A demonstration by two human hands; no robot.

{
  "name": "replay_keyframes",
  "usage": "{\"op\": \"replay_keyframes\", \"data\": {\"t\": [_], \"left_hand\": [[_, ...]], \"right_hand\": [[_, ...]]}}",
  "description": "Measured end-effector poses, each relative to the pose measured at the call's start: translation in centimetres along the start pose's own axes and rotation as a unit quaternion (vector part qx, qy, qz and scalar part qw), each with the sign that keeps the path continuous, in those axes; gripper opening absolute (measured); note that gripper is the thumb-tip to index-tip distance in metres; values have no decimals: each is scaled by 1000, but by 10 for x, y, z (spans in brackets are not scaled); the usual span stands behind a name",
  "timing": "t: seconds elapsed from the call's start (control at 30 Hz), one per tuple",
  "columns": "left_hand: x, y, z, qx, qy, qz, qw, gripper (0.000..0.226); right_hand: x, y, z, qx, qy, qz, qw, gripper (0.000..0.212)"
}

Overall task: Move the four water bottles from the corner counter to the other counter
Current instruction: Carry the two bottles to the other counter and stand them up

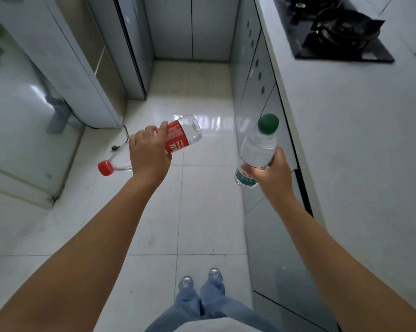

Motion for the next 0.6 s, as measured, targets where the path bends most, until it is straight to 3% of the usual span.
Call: {"op": "replay_keyframes", "data": {"t": [0.37, 0.6], "left_hand": [[-21, -57, 13, 8, -24, 0, 1000, 64], [-43, -138, -9, 9, -3, -5, 1000, 65]], "right_hand": [[-11, -71, 12, -9, -15, -10, 1000, 53], [-53, -141, 4, -23, -23, -17, 999, 51]]}}
Point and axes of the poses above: each hand's wrist, its own y-axis away from the middle knuckle, its own x-axis out of the back of the hand, z = x × y, the point moved 1 cm from there along -y, towards the middle knuckle, and after that the axes turned 1 degree about z, right-handed, at the moved point
